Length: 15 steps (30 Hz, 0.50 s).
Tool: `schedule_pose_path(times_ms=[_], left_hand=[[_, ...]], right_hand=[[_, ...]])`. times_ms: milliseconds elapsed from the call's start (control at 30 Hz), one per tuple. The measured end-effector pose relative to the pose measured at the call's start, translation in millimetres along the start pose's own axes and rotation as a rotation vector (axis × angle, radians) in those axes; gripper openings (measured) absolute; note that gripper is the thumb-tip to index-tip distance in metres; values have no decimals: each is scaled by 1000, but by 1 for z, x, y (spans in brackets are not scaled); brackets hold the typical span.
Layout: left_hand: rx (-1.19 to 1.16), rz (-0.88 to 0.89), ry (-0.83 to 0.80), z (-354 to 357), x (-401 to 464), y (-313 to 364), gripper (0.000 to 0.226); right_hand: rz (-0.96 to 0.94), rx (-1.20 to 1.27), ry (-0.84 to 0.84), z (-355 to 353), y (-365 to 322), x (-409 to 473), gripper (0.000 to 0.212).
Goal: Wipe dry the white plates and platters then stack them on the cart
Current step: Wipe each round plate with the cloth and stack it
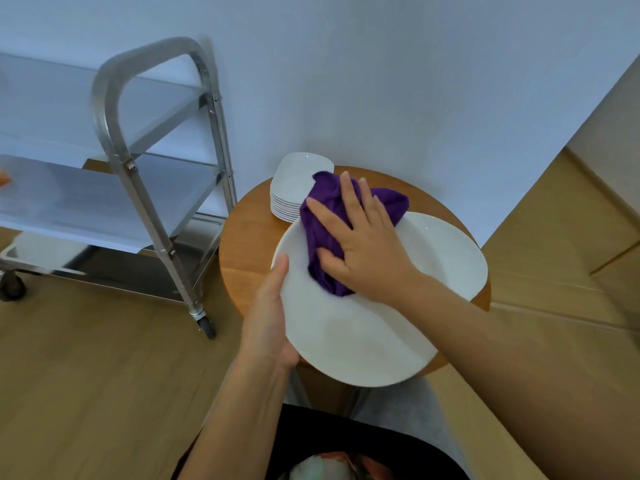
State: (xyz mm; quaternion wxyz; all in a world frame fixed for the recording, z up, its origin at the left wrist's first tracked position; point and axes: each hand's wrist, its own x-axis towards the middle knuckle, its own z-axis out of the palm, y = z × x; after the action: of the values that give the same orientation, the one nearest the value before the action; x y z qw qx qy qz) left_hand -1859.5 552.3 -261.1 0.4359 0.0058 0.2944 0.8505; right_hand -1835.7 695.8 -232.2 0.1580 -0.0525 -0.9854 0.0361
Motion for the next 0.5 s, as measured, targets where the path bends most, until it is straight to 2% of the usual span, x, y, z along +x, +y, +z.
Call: schedule_pose_path(times_ms=[167, 300, 400, 500], left_hand=[[26, 32, 69, 0, -1, 0, 44], [26, 104, 110, -6, 1, 9, 57], [45, 133, 71, -9, 4, 10, 58], [-10, 166, 45, -2, 7, 4, 55]], right_hand=[[141, -103, -17, -2, 15, -9, 68], [356, -152, -68, 7, 16, -35, 68], [558, -88, -48, 16, -4, -54, 75], [626, 43, -26, 25, -44, -65, 89]])
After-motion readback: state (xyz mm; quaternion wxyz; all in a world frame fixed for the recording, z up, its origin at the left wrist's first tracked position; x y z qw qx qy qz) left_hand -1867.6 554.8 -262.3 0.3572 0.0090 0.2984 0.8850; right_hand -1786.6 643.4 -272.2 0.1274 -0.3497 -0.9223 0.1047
